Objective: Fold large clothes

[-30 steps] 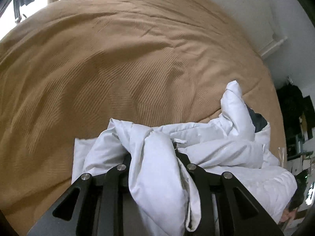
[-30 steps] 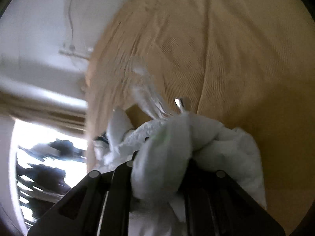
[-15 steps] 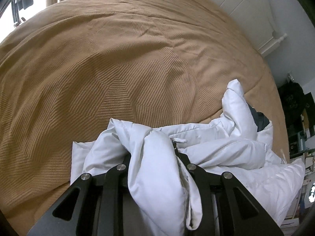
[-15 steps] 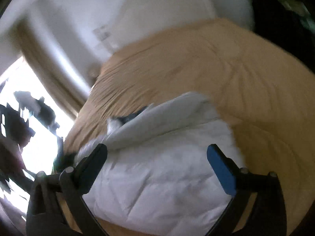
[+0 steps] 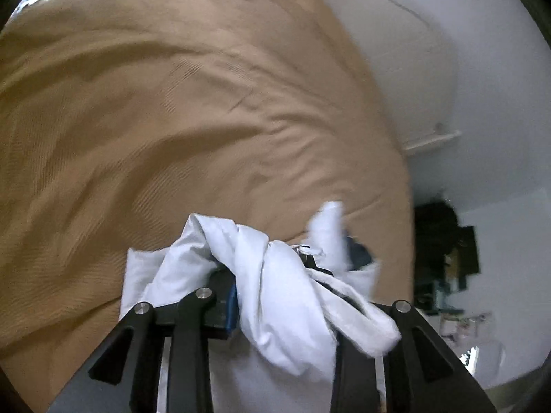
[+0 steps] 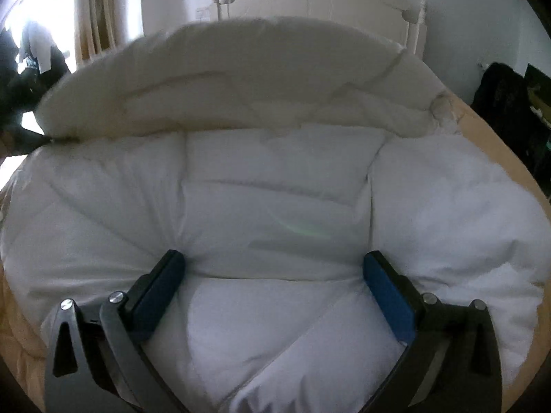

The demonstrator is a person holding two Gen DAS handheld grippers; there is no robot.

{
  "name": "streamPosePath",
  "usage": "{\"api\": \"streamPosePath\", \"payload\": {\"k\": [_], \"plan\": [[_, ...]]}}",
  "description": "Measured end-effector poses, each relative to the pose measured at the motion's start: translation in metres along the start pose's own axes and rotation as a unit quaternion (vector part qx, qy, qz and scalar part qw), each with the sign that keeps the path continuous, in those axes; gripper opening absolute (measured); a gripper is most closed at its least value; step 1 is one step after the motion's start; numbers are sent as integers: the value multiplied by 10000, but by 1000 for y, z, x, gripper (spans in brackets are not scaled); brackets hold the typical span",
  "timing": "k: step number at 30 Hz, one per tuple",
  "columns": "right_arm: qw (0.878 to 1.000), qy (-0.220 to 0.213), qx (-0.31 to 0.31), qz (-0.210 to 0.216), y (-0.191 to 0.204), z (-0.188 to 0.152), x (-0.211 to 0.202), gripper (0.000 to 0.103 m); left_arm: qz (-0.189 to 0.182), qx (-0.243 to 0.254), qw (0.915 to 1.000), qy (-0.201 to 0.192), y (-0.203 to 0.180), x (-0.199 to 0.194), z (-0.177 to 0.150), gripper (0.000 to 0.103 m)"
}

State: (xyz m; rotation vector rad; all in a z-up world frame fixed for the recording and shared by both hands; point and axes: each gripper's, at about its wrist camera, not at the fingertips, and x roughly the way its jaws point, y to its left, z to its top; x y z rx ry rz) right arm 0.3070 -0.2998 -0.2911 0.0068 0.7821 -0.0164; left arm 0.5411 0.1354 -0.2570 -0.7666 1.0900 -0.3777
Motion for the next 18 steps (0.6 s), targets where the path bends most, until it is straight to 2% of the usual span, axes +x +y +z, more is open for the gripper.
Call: {"api": "streamPosePath", "payload": {"k": [2,4,7,9,11,14,18], "plan": [[10000,38,32,20,0,-2,-1,103,-53,248,9996,100,-17,-13,4,32],[9999,88,76,17,-1,1,9,103,-300,315,9987,253,-26,-25,7,36],[9999,128,91,48,-2,-1,12,103,-844,-232,9947,548,-16,-42,10,49],[9999,134,74,67,-3,-2,10,103,-966,-333,9924,693,-8,-55,9,50],[9999,136,45,94,-3,-3,9,103,-670,-145,9956,640,-8,-66,4,60],[9999,127,-15,112,-3,-3,7,103,-271,130,9983,491,-12,-78,-12,61],[9998,160,-19,115,-1,1,11,103,132,451,9989,33,-25,-96,-18,62]]}}
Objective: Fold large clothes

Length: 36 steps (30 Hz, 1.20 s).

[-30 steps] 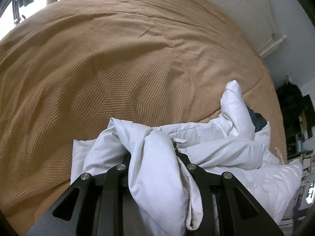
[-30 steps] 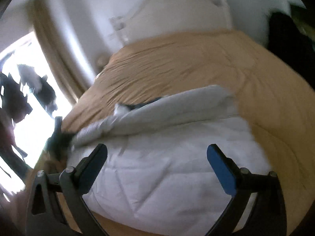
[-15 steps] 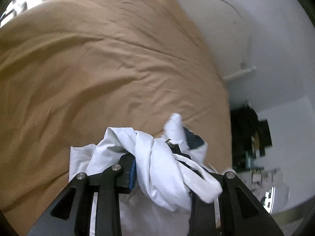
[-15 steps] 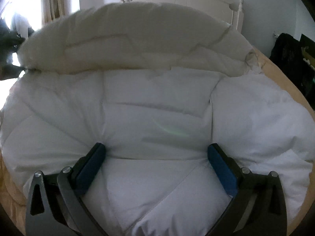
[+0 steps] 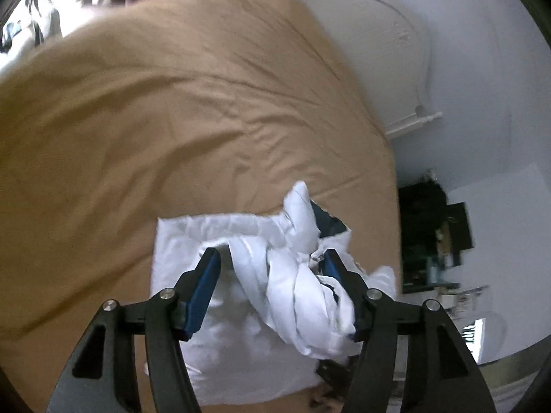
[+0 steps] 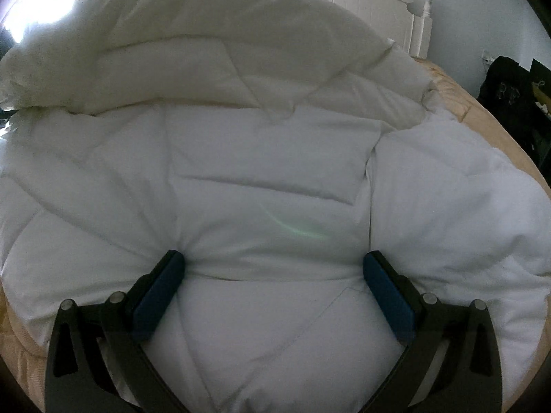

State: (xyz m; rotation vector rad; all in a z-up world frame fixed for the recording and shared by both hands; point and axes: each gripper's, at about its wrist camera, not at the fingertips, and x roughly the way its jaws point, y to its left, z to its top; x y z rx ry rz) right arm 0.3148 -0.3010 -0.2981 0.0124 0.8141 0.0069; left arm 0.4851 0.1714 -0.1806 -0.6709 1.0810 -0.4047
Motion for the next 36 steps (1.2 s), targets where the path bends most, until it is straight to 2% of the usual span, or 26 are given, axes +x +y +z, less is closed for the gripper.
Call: {"api": "streamPosePath", "payload": {"k": [1,2,4,5,6,9,12,15,16,17,20,21,22,26,30,33,35,36], "plan": [[10000,9,1,-2,0,1,0,103,157,205,9994,-211,-7,-6,4,70],[10000,20,-4,-14,-1,2,1,103,329,330,9976,-522,-9,-16,6,82],[10000,34,19,-23,-10,4,0,103,650,536,9893,-1193,-11,-38,16,96],[10000,42,16,-11,-7,6,0,103,674,532,9867,-1384,-8,-46,20,102],[10000,50,11,-13,-10,4,-1,103,597,455,9871,-1412,-3,-50,23,102],[10000,34,15,-41,-12,4,-2,103,275,158,9950,-945,6,-41,13,102],[10000,31,12,-66,-6,2,-7,103,472,598,9956,-542,-11,-9,-33,102],[10000,42,-1,-59,6,2,-12,103,730,1232,9896,-126,-34,42,-93,102],[10000,46,5,-67,8,1,-13,103,870,1516,9846,-51,-41,59,-112,102],[10000,45,10,-69,8,2,-15,103,993,1819,9783,-76,-49,75,-127,102],[10000,17,6,-87,4,7,-10,103,1721,2670,9472,-438,-59,118,-159,103],[9999,7,11,-121,1,7,-12,103,1932,2798,9392,-469,-53,135,-162,103],[9999,-2,13,-157,2,5,-16,103,2013,2812,9368,-534,-46,145,-164,103],[9993,-54,81,-360,-21,4,-30,103,1957,2619,9418,-780,-18,149,-160,103],[9980,40,301,-552,-53,-4,-38,103,2013,2683,9382,-850,-12,150,-166,103],[9963,165,549,-643,-63,-1,-43,102,2111,2661,9366,-861,-11,154,-164,103],[9954,130,808,-496,-60,12,-50,103,2149,2654,9360,-855,-12,158,-163,103],[9955,41,926,-197,-54,26,-53,102,2150,2654,9360,-852,-14,159,-163,103]]}}
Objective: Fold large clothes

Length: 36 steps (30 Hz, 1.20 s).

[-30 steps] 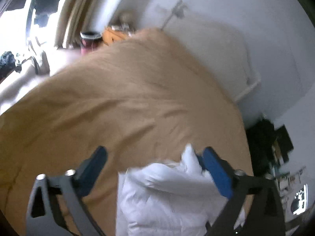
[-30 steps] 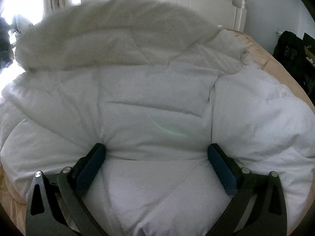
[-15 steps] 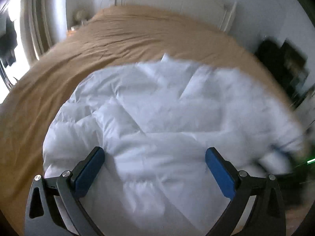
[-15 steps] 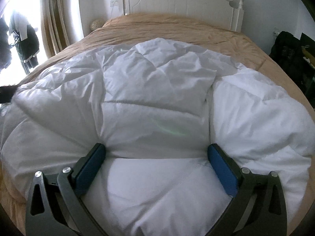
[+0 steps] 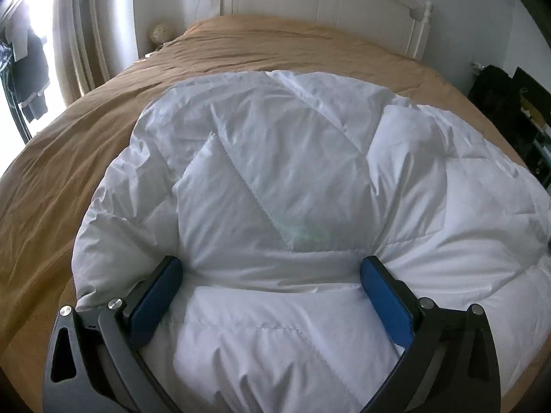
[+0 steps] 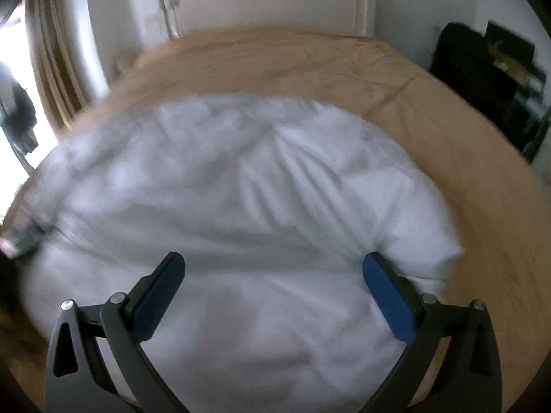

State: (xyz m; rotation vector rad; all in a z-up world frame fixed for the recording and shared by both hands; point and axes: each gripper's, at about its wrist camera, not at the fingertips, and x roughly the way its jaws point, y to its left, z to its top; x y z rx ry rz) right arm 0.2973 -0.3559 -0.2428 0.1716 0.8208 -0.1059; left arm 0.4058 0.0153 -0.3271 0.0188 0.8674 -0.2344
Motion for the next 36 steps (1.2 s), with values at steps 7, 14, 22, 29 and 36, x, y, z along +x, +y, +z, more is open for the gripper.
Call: {"api": "streamPosePath", "payload": {"k": [7,14,22,29,36], "plan": [[9958,883,-182,-181,45,60,79,103,-51,-29,10000,72,3,1,1,103],[9863,1059,-229,-1244,14,96,117,103,-73,-42,9999,56,3,2,0,103],[9904,430,1268,-356,-90,72,-2,103,-800,-839,9933,12,54,-57,6,99],[9305,759,3248,1514,-173,-45,-39,103,-2229,-3286,9173,301,154,-80,-58,102],[8958,854,3608,2450,-157,-86,-2,103,-2771,-4058,8700,405,153,-51,-91,102]]}}
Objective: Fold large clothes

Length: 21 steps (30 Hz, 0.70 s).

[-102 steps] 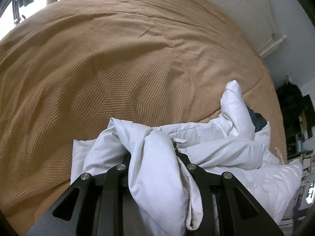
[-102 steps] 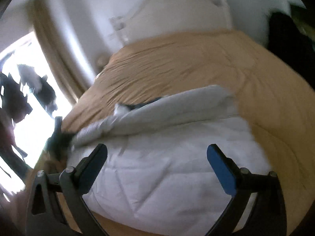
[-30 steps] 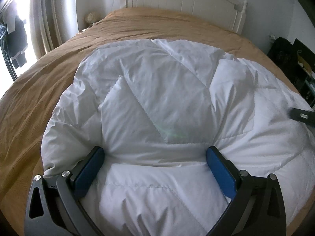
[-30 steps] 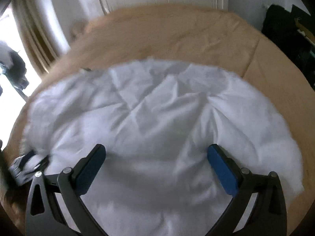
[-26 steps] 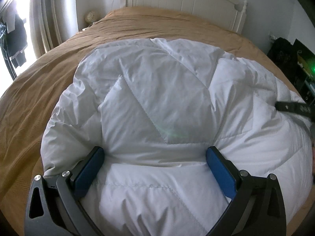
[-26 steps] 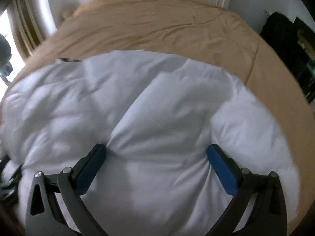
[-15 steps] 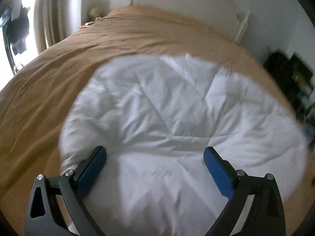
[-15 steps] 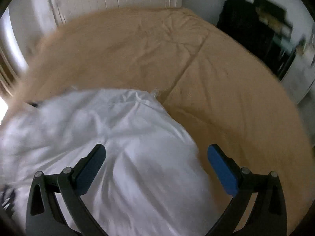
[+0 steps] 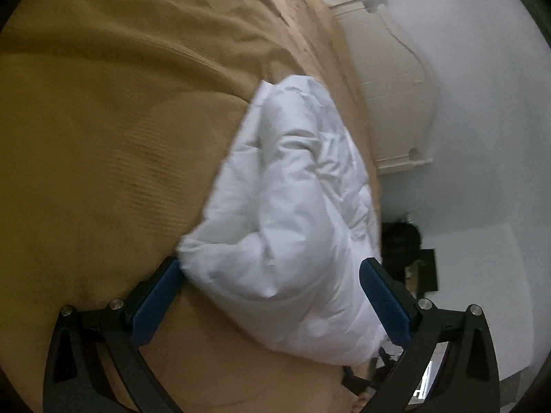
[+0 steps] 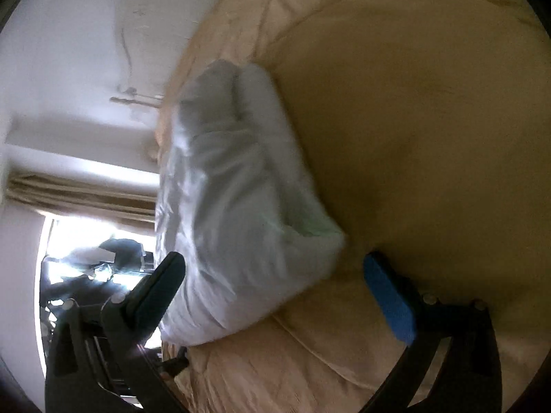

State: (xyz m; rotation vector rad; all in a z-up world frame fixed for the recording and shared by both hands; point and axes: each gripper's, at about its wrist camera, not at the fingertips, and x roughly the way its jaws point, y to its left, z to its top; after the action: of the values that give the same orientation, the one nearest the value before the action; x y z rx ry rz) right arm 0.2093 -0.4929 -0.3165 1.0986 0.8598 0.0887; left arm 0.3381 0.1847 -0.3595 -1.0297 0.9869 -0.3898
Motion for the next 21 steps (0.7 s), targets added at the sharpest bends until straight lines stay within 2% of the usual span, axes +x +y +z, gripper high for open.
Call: {"api": "streamPosePath", "payload": {"k": [5,8,9,10,11,12,14,17,21], "plan": [[9994,200,-233,-170,22,15,41,103,231,471,9985,154,-30,48,4,102],[9992,97,-335,-192,30,26,56,103,251,531,9980,248,-38,72,7,102],[9995,5,-289,-132,30,29,59,92,219,462,9985,206,-39,77,8,101],[9995,-85,-246,-170,32,30,57,82,173,419,9988,160,-40,79,9,87],[9995,-78,-273,-143,34,32,55,69,104,387,9990,187,-41,80,11,67],[9994,-108,-316,-92,35,32,49,57,23,375,9989,290,-43,80,12,63],[9991,-122,-399,55,42,31,42,48,-19,405,9984,387,-47,79,13,51],[9985,-176,-450,248,58,23,25,41,-113,418,9982,413,-54,63,9,42],[9973,-60,-635,359,73,-3,-7,40,-112,456,9976,504,-61,26,-15,42]]}}
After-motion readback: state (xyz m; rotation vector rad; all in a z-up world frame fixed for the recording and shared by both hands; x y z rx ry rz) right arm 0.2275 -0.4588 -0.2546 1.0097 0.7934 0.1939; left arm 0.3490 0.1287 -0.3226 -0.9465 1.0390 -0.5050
